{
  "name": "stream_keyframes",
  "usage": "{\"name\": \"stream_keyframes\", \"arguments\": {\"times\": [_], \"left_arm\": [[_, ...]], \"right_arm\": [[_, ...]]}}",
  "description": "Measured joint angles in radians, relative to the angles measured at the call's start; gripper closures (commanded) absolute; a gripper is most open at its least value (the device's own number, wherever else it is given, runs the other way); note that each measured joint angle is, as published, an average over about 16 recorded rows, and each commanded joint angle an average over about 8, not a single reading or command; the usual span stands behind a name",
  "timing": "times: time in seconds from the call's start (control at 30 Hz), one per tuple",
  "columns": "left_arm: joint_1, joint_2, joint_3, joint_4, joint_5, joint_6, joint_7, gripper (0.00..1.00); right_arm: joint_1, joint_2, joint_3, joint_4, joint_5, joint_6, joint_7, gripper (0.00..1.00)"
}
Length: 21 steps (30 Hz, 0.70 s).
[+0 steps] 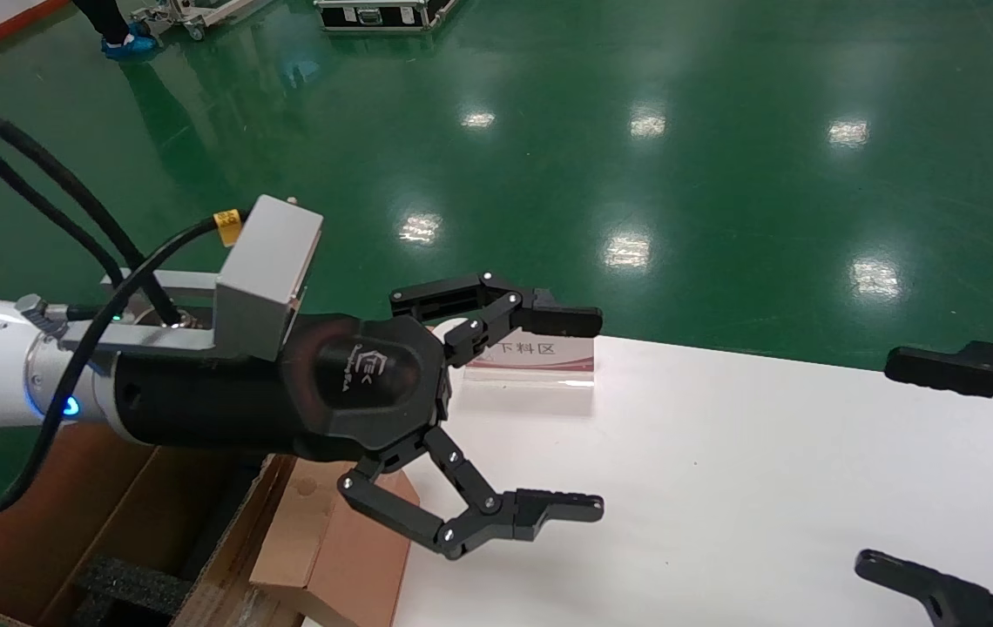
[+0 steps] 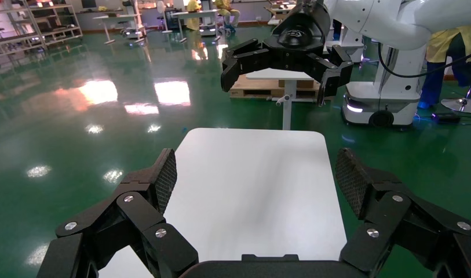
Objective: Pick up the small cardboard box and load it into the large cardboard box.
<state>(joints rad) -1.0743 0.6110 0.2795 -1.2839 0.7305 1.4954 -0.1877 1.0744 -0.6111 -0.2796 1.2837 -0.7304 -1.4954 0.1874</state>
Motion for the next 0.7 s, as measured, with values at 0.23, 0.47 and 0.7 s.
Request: {"name": "stream_keyframes", "arguments": {"times": [0.23, 0.47, 0.7], "left_arm": [[0.0, 0.0, 0.0, 0.0, 0.0, 0.0, 0.0, 0.0], [0.004, -0.001, 0.001, 0.006, -0.002, -0.001, -0.005, 0.0], [0.002, -0.021, 0.015, 0.006, 0.029, -0.018, -0.044, 0.0]], "right_arm": [[0.0, 0.0, 0.0, 0.0, 0.0, 0.0, 0.0, 0.0], [0.0, 0.0, 0.0, 0.0, 0.0, 0.0, 0.0, 0.0], [0.0, 0.0, 0.0, -0.001, 0.0, 0.0, 0.0, 0.0]]}}
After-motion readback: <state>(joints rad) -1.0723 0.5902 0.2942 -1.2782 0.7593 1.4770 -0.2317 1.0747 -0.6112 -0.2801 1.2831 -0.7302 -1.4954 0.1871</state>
